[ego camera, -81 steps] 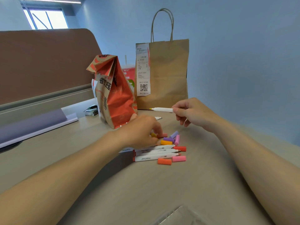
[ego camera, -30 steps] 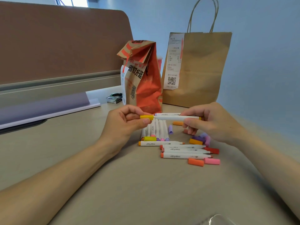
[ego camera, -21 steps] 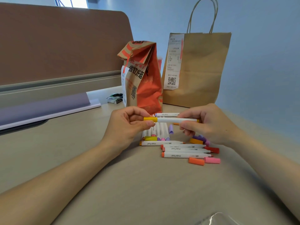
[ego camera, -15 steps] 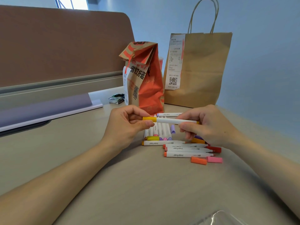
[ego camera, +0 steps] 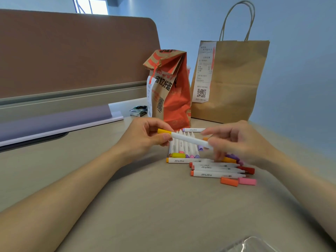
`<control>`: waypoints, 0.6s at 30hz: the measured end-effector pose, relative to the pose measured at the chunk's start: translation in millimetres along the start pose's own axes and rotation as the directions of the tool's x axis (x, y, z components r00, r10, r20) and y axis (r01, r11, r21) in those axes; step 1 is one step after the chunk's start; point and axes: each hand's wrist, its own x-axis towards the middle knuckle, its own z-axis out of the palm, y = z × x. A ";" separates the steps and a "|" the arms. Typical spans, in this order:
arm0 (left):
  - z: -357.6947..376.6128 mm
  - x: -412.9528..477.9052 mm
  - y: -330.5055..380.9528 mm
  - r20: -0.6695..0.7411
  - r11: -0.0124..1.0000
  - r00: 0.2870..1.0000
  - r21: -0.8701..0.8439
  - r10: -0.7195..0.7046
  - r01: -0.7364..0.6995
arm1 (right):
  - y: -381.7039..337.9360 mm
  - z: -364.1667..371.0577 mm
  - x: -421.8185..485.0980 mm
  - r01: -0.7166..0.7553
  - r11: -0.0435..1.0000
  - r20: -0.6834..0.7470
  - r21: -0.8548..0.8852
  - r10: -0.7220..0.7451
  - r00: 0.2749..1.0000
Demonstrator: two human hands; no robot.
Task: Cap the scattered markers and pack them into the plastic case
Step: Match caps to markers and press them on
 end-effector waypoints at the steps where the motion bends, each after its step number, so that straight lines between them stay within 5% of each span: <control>1: -8.2 0.7 -0.3 0.037 0.999 0.999 -0.008 -0.039 0.039 | 0.7 -5.3 0.5 -0.009 0.999 -0.043 0.036 0.011 0.999; 10: -45.9 -0.1 -11.7 0.344 0.900 0.914 0.434 -0.215 0.049 | 11.9 -5.5 5.3 -0.109 0.991 -0.037 -0.082 0.106 0.994; 18: -42.3 -0.7 -22.9 0.404 0.871 0.884 0.492 -0.237 0.009 | 16.5 -3.8 5.9 -0.098 0.981 -0.021 -0.167 0.096 0.995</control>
